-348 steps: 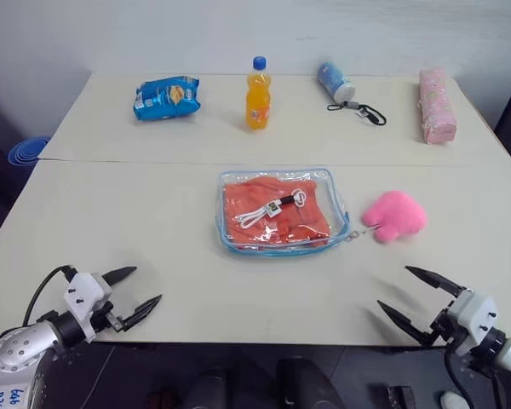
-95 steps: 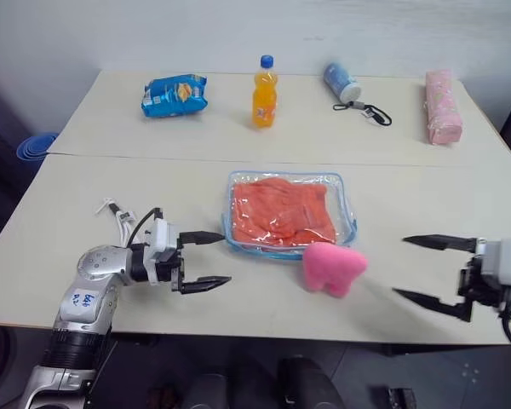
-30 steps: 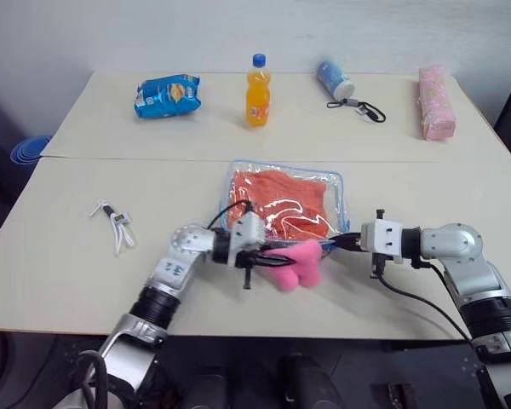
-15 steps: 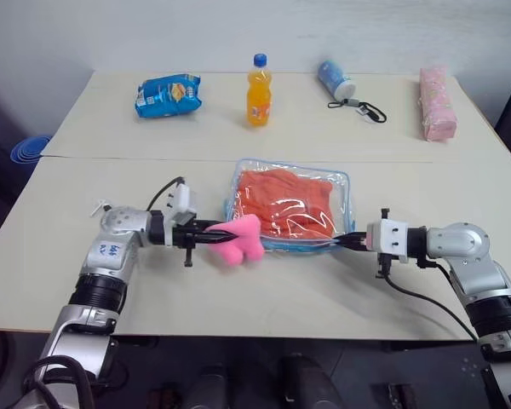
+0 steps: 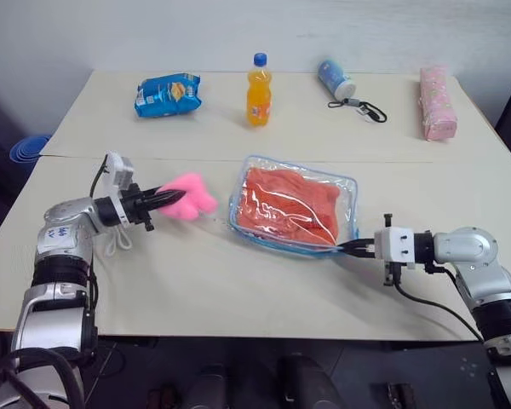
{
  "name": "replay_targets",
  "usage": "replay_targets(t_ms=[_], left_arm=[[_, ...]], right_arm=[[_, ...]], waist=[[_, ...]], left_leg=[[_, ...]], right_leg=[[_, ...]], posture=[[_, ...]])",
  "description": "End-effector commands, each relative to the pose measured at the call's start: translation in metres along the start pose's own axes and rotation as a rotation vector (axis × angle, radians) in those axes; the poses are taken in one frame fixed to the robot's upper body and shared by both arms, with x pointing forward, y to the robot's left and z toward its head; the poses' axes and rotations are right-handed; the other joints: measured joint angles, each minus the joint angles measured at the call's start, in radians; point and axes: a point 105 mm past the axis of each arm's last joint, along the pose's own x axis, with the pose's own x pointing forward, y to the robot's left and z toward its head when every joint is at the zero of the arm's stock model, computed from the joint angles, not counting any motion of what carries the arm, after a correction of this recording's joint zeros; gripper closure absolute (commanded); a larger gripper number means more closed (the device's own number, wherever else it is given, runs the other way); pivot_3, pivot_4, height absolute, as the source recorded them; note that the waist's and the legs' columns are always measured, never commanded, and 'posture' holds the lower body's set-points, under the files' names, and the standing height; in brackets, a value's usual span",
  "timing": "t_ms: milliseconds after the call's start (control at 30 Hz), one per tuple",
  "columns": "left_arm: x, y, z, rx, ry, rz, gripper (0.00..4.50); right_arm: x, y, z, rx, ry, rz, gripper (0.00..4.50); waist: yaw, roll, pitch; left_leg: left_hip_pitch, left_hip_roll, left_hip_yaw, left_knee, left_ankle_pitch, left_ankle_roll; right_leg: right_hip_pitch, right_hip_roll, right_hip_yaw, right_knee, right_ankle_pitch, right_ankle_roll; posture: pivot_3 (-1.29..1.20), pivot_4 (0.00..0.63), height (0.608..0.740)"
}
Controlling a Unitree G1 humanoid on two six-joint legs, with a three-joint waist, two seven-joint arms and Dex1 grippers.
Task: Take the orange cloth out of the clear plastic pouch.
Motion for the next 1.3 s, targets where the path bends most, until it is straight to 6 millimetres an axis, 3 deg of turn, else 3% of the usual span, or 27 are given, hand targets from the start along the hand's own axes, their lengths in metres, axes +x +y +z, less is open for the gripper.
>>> replay_targets(t_ms=[33, 267, 400, 567, 733, 767, 867, 900, 1033, 1300], left_arm=[[-0.010, 0.019, 0.005, 0.057, 0.038, 0.116, 4.40], [-0.027, 0.027, 0.007, 0.022, 0.020, 0.165, 4.40], [-0.032, 0.007, 0.011, 0.067, 0.019, 0.030, 3.15], [-0.041, -0.024, 0.020, 0.267, 0.089, -0.139, 1.55], [-0.053, -0.034, 0.022, 0.388, 0.122, -0.171, 0.07], [-0.052, -0.037, 0.023, 0.410, 0.126, -0.191, 0.00], [-0.027, -0.060, 0.033, 0.494, 0.067, -0.302, 0.00], [-0.016, -0.069, 0.037, 0.515, 0.038, -0.343, 0.00], [0.037, -0.103, 0.034, 0.571, -0.029, -0.483, 0.00], [0.103, -0.118, 0.006, 0.617, 0.023, -0.533, 0.00]], right_arm=[[-0.014, -0.005, -0.002, -0.018, 0.017, -0.016, 4.50], [-0.026, -0.017, -0.008, -0.028, 0.032, -0.088, 4.50], [-0.032, -0.024, 0.005, 0.097, -0.081, -0.154, 4.50], [-0.047, -0.019, 0.030, 0.175, -0.180, -0.186, 3.18], [-0.078, -0.006, 0.042, 0.171, -0.177, -0.329, 1.53], [-0.083, 0.000, 0.043, 0.179, -0.162, -0.342, 1.17], [-0.093, 0.023, 0.044, 0.238, -0.134, -0.381, 0.15], [-0.093, 0.032, 0.046, 0.259, -0.136, -0.379, 0.07], [-0.080, 0.069, 0.057, 0.386, -0.171, -0.328, 0.07], [-0.052, 0.075, 0.072, 0.387, -0.188, -0.402, 0.07]], waist=[[0.000, 0.000, 0.000], [0.000, 0.000, 0.000], [-0.001, 0.000, 0.000], [0.001, 0.000, 0.000], [0.007, 0.000, 0.000], [0.012, 0.000, 0.000], [0.028, 0.000, 0.000], [0.035, 0.000, -0.001], [0.055, 0.000, -0.001], [0.026, -0.001, -0.001]], left_leg=[[0.000, 0.000, 0.000, 0.000, 0.000, 0.000], [0.000, 0.000, 0.000, 0.000, 0.000, 0.000], [-0.002, 0.000, 0.000, 0.000, 0.000, 0.000], [-0.015, 0.000, 0.000, 0.005, 0.001, -0.001], [-0.016, 0.000, -0.001, 0.007, 0.000, -0.001], [-0.015, 0.000, -0.001, 0.007, 0.000, -0.001], [-0.015, 0.000, -0.001, 0.008, -0.001, 0.001], [-0.015, 0.000, -0.001, 0.008, -0.001, 0.001], [-0.016, -0.001, 0.000, 0.012, -0.003, 0.004], [-0.013, 0.000, 0.003, 0.013, -0.003, 0.004]], right_leg=[[0.000, 0.000, 0.000, 0.000, 0.000, 0.000], [0.000, 0.000, 0.000, 0.000, 0.000, 0.000], [-0.004, 0.000, 0.001, 0.002, 0.000, 0.000], [-0.016, -0.001, 0.000, 0.006, 0.000, 0.000], [-0.015, -0.001, 0.000, 0.004, 0.000, 0.000], [-0.014, -0.001, 0.000, 0.004, 0.000, 0.000], [-0.012, -0.001, 0.000, 0.004, 0.000, 0.000], [-0.012, -0.001, 0.000, 0.004, 0.000, 0.000], [-0.010, -0.001, 0.001, 0.004, 0.001, 0.002], [-0.011, 0.002, 0.005, 0.005, 0.002, 0.004]], posture=[[0.00, 0.150, 0.740], [0.00, 0.150, 0.740], [0.00, 0.150, 0.740], [0.00, 0.150, 0.740], [0.00, 0.150, 0.740], [0.00, 0.150, 0.740], [0.00, 0.150, 0.740], [0.00, 0.150, 0.740], [0.00, 0.150, 0.740], [0.00, 0.150, 0.740]])
